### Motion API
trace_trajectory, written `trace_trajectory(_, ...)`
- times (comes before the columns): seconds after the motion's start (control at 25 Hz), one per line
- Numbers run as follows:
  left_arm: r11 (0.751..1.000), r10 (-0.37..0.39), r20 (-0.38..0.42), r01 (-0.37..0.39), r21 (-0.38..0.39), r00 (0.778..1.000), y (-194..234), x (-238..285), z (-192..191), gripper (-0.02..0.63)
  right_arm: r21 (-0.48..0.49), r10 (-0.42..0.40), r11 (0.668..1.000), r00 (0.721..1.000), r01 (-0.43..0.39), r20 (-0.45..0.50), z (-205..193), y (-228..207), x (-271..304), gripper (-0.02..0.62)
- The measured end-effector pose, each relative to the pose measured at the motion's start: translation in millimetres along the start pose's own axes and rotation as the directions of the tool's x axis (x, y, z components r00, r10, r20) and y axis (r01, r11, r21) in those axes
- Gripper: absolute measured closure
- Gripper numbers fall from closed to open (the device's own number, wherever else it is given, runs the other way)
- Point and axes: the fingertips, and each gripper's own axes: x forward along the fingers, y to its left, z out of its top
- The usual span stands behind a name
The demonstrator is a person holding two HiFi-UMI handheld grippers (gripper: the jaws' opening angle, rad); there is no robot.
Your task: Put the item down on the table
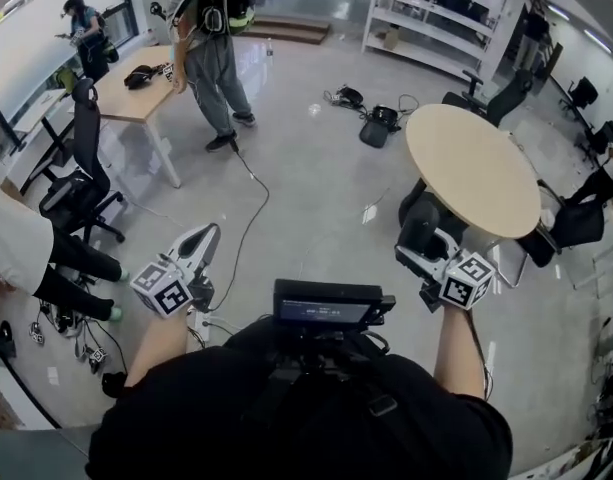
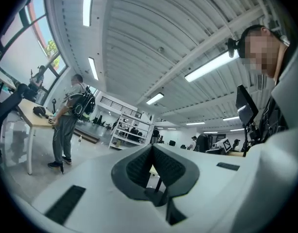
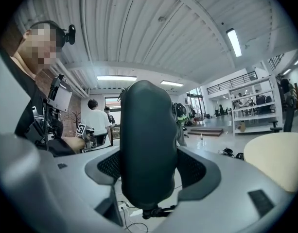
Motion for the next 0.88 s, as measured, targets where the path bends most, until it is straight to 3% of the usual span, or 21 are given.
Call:
trace_trajectory(0.12,1.0,-0.027,-0.013,0.026,-0.012,1.0,-12,48,-7,0.604,0.016,-0.006,1.0,1.0,0.006,0.013,7,-42,-6,0.252)
trace_trajectory(0.24,0.999,-0.045,-0.053,0.047,0.027,0.998,-13,81,-13,0.604,0.035,-0.016,0.999,1.0,0.015,0.007,5,-69,-9,0.252)
trace_trajectory(0.4,0.998,-0.05,-0.045,0.049,-0.025,0.998,3,109,-14,0.604,0.054,-0.036,0.998,0.999,0.036,-0.005,-2,-96,-2,0.252)
trace_trajectory(0.64,0.992,-0.123,-0.072,0.119,-0.051,0.99,65,161,-24,0.604,0.055,-0.09,0.994,0.995,0.092,-0.037,-2,-127,50,0.252)
trace_trajectory(0.88,0.974,-0.223,-0.068,0.219,-0.056,0.972,161,220,0,0.604,0.053,-0.194,0.979,0.981,0.195,-0.02,25,-158,127,0.252)
